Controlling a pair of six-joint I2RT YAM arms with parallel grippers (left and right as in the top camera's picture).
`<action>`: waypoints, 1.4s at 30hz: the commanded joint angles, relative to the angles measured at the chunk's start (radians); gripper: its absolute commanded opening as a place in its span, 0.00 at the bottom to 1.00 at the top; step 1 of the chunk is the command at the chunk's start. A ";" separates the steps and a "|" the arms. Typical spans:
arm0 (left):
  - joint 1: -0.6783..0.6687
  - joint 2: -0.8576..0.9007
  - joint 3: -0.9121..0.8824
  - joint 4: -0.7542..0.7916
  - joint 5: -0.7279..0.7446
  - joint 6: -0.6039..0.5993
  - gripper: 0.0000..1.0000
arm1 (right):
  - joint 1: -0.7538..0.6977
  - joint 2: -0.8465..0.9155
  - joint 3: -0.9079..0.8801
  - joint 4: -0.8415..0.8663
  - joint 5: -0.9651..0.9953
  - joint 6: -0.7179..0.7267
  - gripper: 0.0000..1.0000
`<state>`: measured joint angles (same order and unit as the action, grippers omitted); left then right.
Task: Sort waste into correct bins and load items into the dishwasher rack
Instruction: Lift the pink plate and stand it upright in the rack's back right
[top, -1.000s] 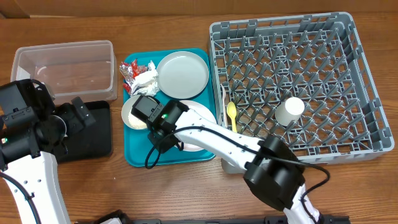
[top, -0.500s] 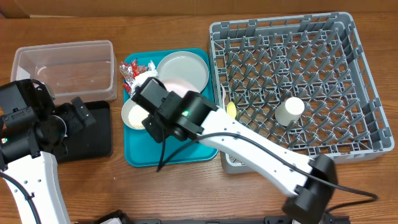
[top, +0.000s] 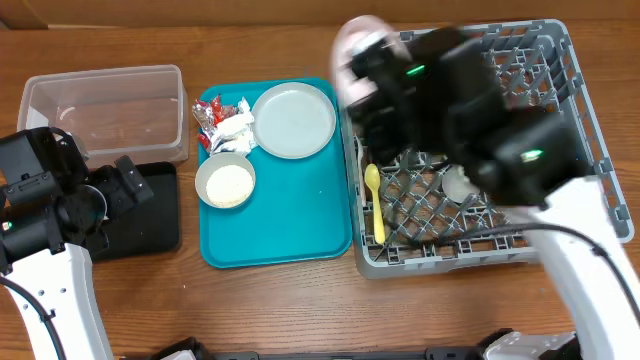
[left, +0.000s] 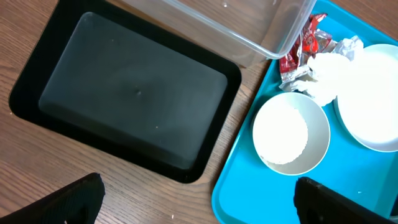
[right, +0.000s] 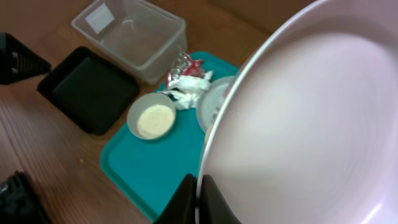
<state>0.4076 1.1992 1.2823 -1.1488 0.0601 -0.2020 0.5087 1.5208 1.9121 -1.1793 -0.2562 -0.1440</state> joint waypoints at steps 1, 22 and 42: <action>0.006 0.005 0.016 0.000 0.008 0.023 1.00 | -0.217 0.015 0.019 -0.037 -0.329 -0.227 0.04; 0.006 0.005 0.016 0.000 0.008 0.023 1.00 | -0.673 0.358 0.018 -0.130 -0.470 -0.546 0.04; 0.006 0.005 0.016 0.000 0.008 0.023 1.00 | -0.827 0.426 0.014 -0.144 -0.682 -0.590 0.04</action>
<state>0.4076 1.1992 1.2823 -1.1488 0.0601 -0.2020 -0.2974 1.9556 1.9133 -1.3235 -0.8841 -0.7158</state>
